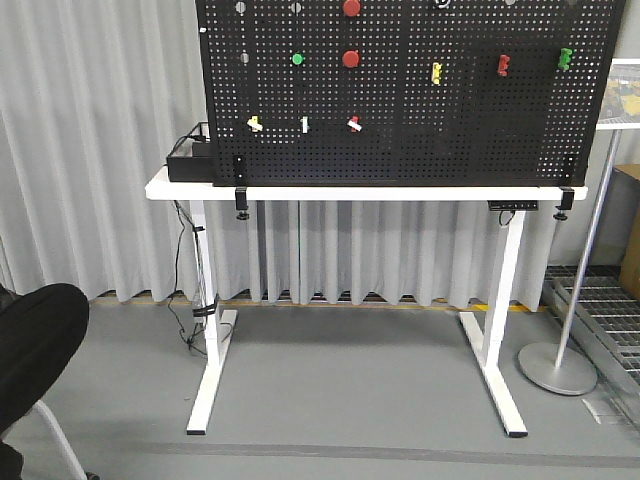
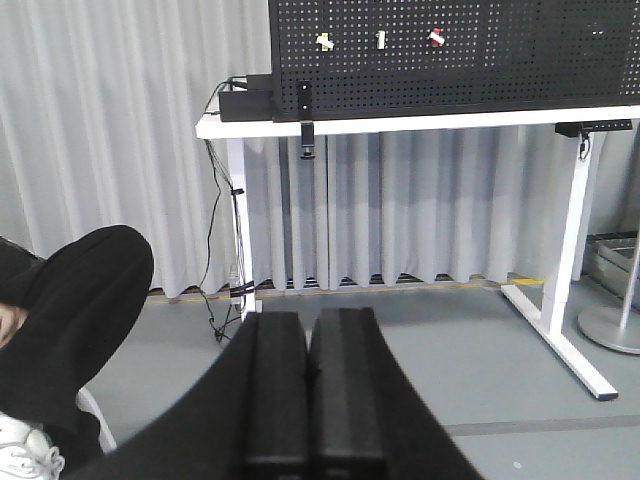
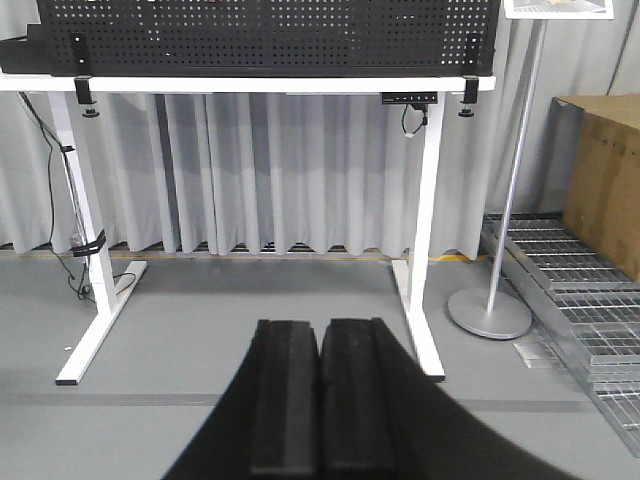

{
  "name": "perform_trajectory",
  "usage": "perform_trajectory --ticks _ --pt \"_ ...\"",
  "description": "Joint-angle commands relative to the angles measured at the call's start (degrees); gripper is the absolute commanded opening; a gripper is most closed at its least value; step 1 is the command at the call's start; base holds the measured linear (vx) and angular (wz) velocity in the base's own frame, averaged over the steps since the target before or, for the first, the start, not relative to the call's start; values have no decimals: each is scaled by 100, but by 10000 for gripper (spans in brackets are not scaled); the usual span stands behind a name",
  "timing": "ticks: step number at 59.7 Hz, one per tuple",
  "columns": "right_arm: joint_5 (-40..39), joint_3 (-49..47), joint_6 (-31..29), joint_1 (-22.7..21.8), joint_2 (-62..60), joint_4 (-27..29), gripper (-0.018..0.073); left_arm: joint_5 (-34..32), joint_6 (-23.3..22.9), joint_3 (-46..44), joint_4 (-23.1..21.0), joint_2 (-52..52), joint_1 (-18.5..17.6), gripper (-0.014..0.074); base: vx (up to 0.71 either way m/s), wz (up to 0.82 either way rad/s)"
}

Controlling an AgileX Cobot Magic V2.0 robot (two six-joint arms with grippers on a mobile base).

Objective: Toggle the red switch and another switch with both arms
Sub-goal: 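Drive the base forward toward the black pegboard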

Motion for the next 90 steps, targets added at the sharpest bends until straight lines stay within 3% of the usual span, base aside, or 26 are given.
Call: perform_trajectory --ticks 1,90 --pt "-468 32 -31 -18 -37 -57 -6 -452 -27 112 -50 -50 11 3 3 0" --pt "-473 32 -31 -18 -37 -57 -6 -452 -27 112 -50 -50 11 3 15 0"
